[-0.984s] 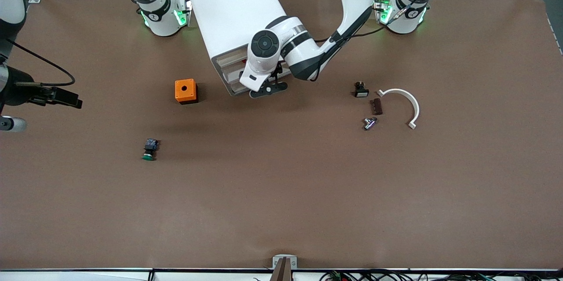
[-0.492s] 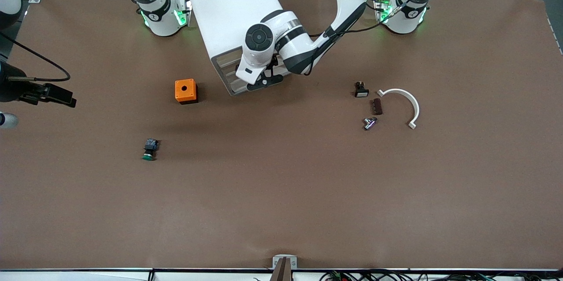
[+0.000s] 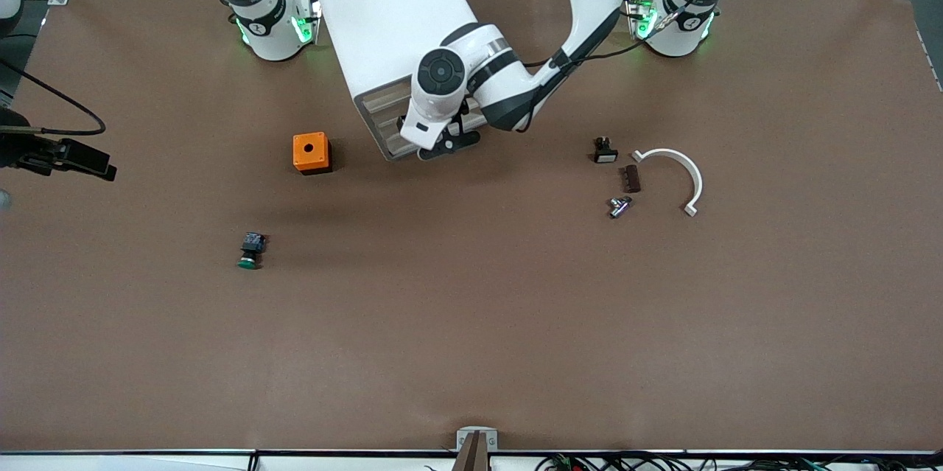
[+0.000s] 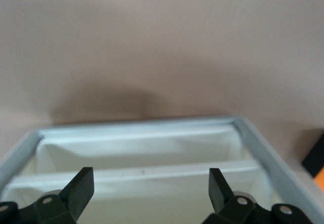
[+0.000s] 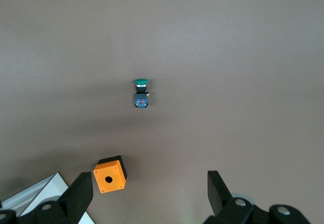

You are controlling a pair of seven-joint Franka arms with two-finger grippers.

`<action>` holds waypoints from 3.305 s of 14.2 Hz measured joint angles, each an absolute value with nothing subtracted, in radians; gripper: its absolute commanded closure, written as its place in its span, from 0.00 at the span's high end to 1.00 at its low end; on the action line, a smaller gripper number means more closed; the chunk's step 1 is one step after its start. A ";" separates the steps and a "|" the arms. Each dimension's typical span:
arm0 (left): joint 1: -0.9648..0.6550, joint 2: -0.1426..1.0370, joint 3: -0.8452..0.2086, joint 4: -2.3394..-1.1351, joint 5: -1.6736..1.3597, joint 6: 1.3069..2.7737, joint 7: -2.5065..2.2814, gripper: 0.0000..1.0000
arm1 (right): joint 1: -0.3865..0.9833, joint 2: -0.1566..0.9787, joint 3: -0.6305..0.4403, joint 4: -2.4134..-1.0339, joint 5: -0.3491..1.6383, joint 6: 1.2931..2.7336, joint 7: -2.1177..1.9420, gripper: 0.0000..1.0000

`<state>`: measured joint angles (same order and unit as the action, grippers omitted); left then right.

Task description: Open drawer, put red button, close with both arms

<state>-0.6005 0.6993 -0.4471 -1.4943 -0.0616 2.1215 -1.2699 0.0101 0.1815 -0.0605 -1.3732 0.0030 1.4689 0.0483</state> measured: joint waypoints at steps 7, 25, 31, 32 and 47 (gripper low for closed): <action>-0.336 0.628 -0.444 -1.419 0.038 1.953 -0.898 1.00 | 0.010 0.182 -0.060 -1.373 0.003 1.469 0.049 1.00; 0.017 0.365 -0.252 -1.431 0.144 1.764 0.028 1.00 | 0.010 0.181 -0.060 -1.370 0.003 1.469 0.051 1.00; 0.010 0.179 -0.126 -1.526 0.108 1.758 0.057 1.00 | 0.010 0.182 -0.059 -1.369 0.003 1.469 0.051 1.00; 0.010 0.150 -0.109 -1.541 0.104 1.758 0.057 1.00 | 0.010 0.181 -0.059 -1.369 0.003 1.469 0.051 1.00; -0.003 -0.051 -0.044 -1.684 -0.023 1.690 -0.076 1.00 | 0.010 0.182 -0.059 -1.369 0.003 1.468 0.051 1.00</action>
<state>-0.0032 -0.0508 -0.0442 -1.6835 -0.0226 1.6897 -0.0759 0.0097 0.1815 -0.0590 -1.3693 0.0028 1.4680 0.0505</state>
